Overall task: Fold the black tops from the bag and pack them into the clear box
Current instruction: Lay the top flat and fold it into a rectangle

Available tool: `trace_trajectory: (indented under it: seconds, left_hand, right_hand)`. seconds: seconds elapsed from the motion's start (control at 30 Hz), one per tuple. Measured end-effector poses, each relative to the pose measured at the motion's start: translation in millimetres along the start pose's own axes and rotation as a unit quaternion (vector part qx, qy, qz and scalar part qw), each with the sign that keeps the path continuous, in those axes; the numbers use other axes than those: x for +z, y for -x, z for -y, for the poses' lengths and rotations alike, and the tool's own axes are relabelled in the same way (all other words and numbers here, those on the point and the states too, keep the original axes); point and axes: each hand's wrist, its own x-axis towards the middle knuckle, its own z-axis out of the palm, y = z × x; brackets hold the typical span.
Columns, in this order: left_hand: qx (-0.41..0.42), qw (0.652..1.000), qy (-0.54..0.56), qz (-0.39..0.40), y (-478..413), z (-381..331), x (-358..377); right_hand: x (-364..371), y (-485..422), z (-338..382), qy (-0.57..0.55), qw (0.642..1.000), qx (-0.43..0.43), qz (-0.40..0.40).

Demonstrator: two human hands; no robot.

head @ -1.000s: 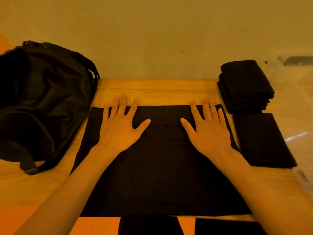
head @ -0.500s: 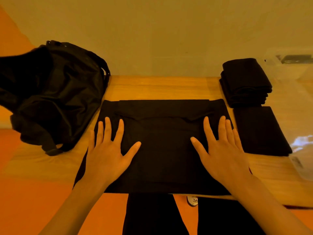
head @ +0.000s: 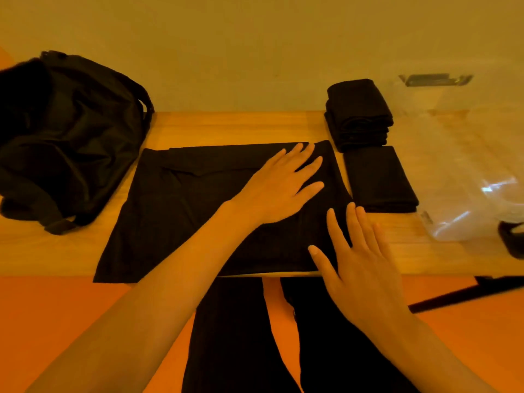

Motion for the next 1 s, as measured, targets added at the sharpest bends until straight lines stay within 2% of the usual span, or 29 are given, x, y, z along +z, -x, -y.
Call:
trace_trajectory:
  seconds: [0.13,0.27,0.4,0.47,0.6,0.7,0.83,0.93,1.0]
  left_hand:
    - [0.042,0.994,-0.068,0.077,-58.9,-8.4,18.3]
    - [0.028,0.996,-0.072,0.045,-68.2,-7.3,29.7]
    - [0.03,0.996,-0.076,0.044,-64.6,-10.3,24.1]
    - [0.021,0.998,-0.066,0.003,-50.9,-11.5,17.8]
    - [-0.018,0.997,-0.052,-0.054,24.2,-4.1,2.8]
    - [-0.069,0.994,-0.065,-0.054,111.1,17.6,2.5]
    - [-0.176,0.981,-0.071,-0.035,222.4,56.2,17.2]
    - [-0.192,0.976,-0.098,-0.028,269.8,70.5,27.1]
    - [-0.184,0.974,-0.117,-0.058,282.0,77.4,30.3]
  right_hand:
    - [12.4,12.7,-11.5,0.001,1.0,0.0,0.004]
    - [15.6,22.8,-13.8,-0.007,1.0,-0.009,-0.006]
    - [16.8,30.9,-17.2,-0.002,1.0,-0.025,-0.014]
    - [14.2,31.7,-18.8,-0.013,0.999,-0.03,-0.023]
    - [6.4,22.1,-19.6,-0.009,0.995,-0.081,-0.059]
    - [12.4,16.2,-25.7,0.005,0.993,-0.109,-0.052]
    - [22.9,18.8,-36.2,0.01,0.991,-0.124,-0.054]
    - [21.6,17.9,-42.8,-0.042,0.99,-0.118,-0.066]
    - [19.5,19.6,-47.4,-0.04,0.985,-0.136,-0.099]
